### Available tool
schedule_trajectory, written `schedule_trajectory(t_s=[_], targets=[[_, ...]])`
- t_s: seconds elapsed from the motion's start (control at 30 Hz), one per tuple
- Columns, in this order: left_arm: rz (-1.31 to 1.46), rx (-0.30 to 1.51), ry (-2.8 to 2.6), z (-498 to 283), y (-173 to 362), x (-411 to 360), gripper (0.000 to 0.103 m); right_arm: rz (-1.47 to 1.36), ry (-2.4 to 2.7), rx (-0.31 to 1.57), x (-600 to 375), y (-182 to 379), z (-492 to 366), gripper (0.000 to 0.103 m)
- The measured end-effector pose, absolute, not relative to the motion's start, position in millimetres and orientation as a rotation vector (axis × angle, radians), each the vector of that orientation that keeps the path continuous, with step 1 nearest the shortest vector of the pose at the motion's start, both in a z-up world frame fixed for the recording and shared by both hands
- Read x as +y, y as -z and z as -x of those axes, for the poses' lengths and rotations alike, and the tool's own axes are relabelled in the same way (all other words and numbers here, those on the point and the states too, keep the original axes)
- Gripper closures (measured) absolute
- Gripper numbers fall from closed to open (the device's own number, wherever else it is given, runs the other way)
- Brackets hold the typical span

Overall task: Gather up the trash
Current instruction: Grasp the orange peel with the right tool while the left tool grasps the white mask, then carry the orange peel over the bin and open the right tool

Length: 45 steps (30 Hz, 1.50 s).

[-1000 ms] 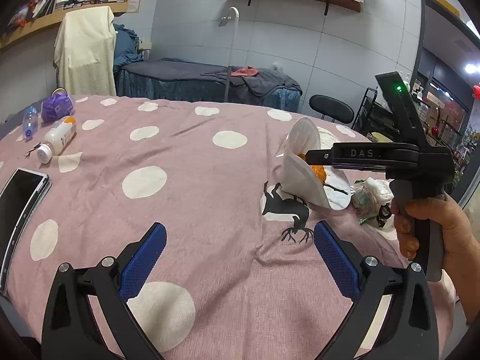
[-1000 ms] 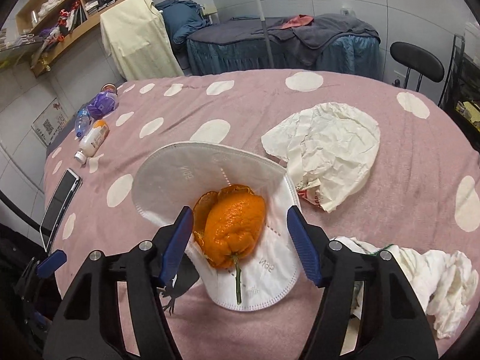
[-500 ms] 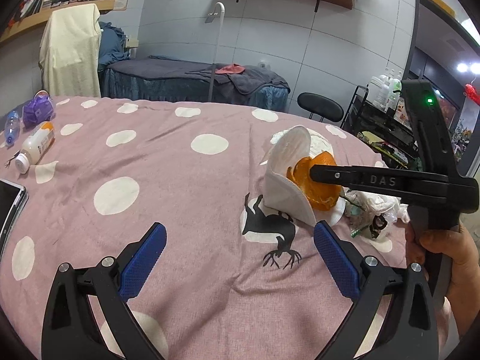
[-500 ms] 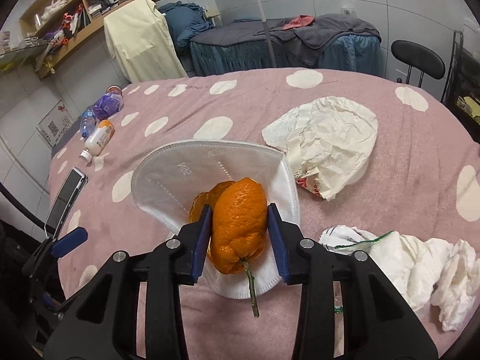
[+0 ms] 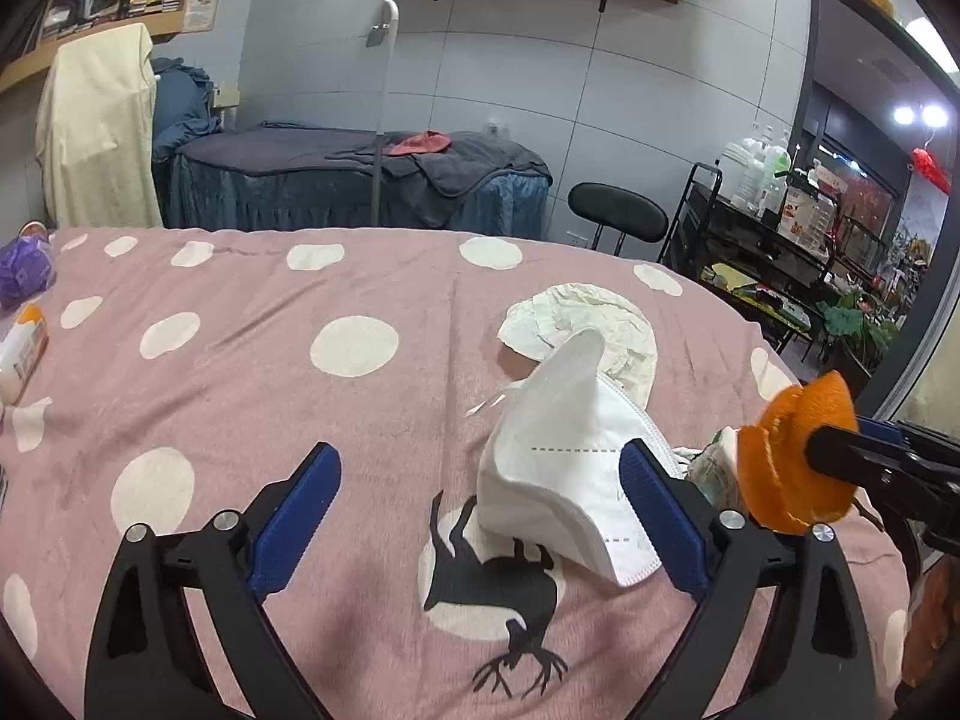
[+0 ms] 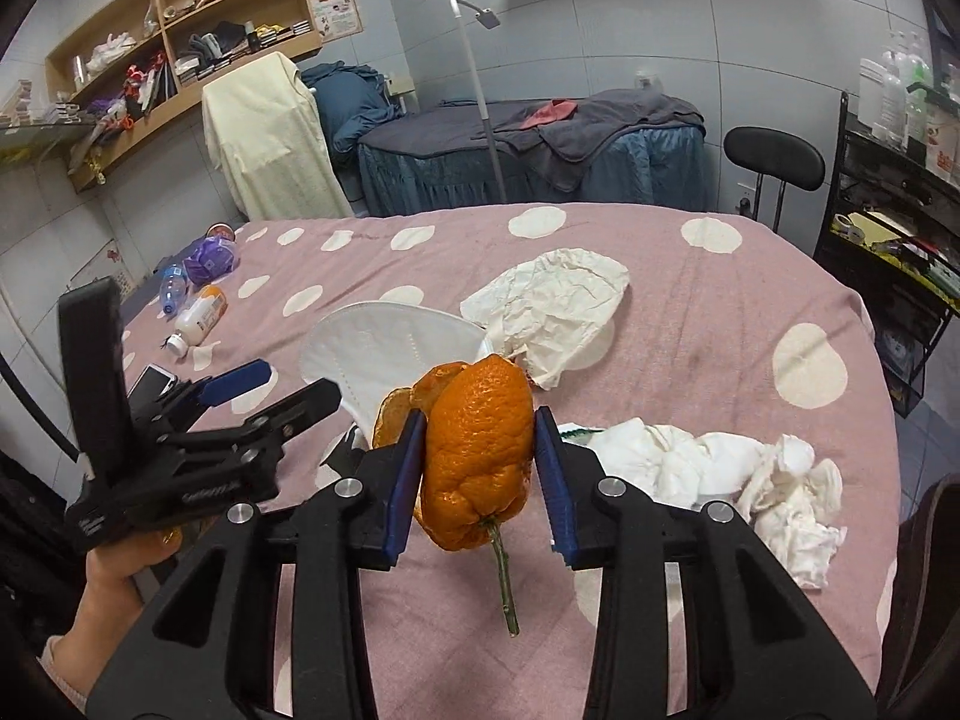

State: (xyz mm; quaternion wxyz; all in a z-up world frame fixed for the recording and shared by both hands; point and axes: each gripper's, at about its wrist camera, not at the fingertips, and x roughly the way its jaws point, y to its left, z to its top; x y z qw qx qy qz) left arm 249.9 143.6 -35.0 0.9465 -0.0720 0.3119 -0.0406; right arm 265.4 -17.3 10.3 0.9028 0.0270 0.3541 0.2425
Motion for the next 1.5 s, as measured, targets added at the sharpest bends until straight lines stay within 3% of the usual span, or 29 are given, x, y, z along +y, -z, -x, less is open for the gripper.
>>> schedule_trajectory(t_s=[0.07, 0.23, 0.33, 0.83, 1.5], targets=[[0.148, 0.654, 0.095, -259, 38, 142, 0.026, -0.053, -0.483, 0.725, -25, -10, -260, 0.066], [0.174, 0.701, 0.105, -272, 46, 135, 0.077, -0.059, -0.447, 0.709, -42, -8, -248, 0.066], [0.163, 0.687, 0.091, -265, 47, 130, 0.087, -0.075, -0.435, 0.703, -53, -8, -240, 0.066], [0.199, 0.589, 0.065, -196, 17, 129, 0.091, -0.151, -0.385, 0.677, -103, -5, -213, 0.066], [0.180, 0.529, 0.237, -153, -4, 44, 0.091, -0.240, -0.215, 0.628, -197, -3, -173, 0.066]])
